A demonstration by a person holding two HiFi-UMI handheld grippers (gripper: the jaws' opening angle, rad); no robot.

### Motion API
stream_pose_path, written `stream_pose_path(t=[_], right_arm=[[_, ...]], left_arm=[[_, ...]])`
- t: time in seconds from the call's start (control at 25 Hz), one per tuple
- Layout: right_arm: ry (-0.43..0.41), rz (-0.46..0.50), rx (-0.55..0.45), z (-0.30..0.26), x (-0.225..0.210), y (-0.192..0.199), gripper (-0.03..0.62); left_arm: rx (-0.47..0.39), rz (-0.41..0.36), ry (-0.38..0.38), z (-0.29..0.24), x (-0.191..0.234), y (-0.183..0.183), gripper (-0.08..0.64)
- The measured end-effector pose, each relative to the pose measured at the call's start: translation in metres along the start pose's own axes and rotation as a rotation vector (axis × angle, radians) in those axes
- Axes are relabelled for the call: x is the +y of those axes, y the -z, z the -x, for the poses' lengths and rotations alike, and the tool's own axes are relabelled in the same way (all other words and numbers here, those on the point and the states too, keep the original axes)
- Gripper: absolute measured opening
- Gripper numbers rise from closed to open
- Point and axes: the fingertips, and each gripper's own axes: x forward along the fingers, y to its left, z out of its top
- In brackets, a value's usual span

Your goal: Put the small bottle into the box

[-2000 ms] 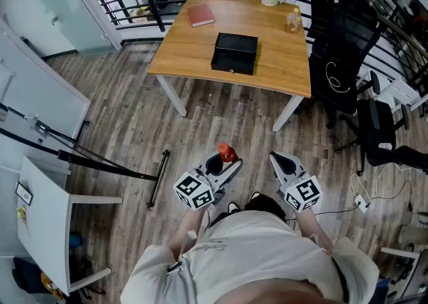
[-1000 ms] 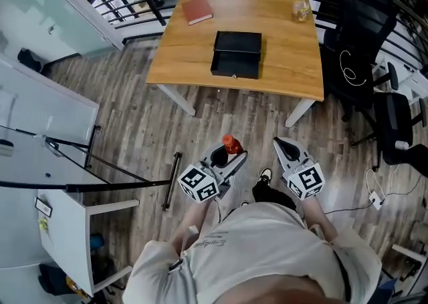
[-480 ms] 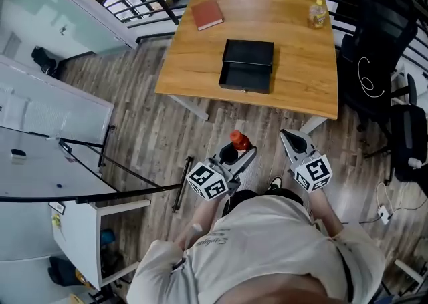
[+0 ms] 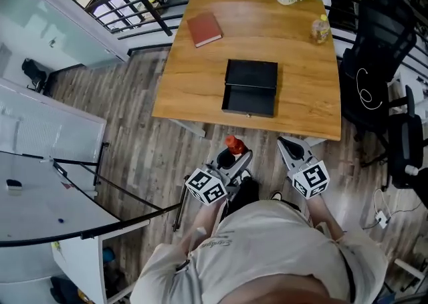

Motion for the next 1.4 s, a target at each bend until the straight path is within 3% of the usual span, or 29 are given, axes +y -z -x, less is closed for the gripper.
stream_pose_path(t=[0.28,0.4,0.6,0.88,1.0,1.24,1.4], right_arm=[[-0.012,0.096,-0.021,-0.076,0.003,-0.054,-0.005],[0.018,0.089,-0.052,-0.105,0.007,-0.067,-0.005],[0.036,0.085,-0.031,-0.133,0.007,-0.062,-0.005],[0.075,0.063,0.036,-0.142,-0.021,-0.047,-0.005],[0.048,0.079,0.029,-0.147,-0.028,-0.051,-0.005],[0.012,0.025,0.027,-0.162,-0.075,-0.037,-0.005],[-0.030,0.054,0.009,-0.172,-0.118,-0.045,-0.005]], left_arm=[[-0.058,-0.051,0.085,-0.018,0.056,-0.081,0.225],[-0.067,-0.055,0.114,-0.016,0.081,-0.100,0.225],[-0.048,-0.010,0.119,-0.021,0.121,-0.097,0.225],[-0.005,0.035,0.151,-0.048,0.140,-0.095,0.225],[0.007,0.066,0.155,-0.065,0.146,-0.095,0.225],[0.040,0.041,0.112,-0.108,0.151,-0.102,0.225],[0.075,0.006,0.080,-0.146,0.156,-0.107,0.225]])
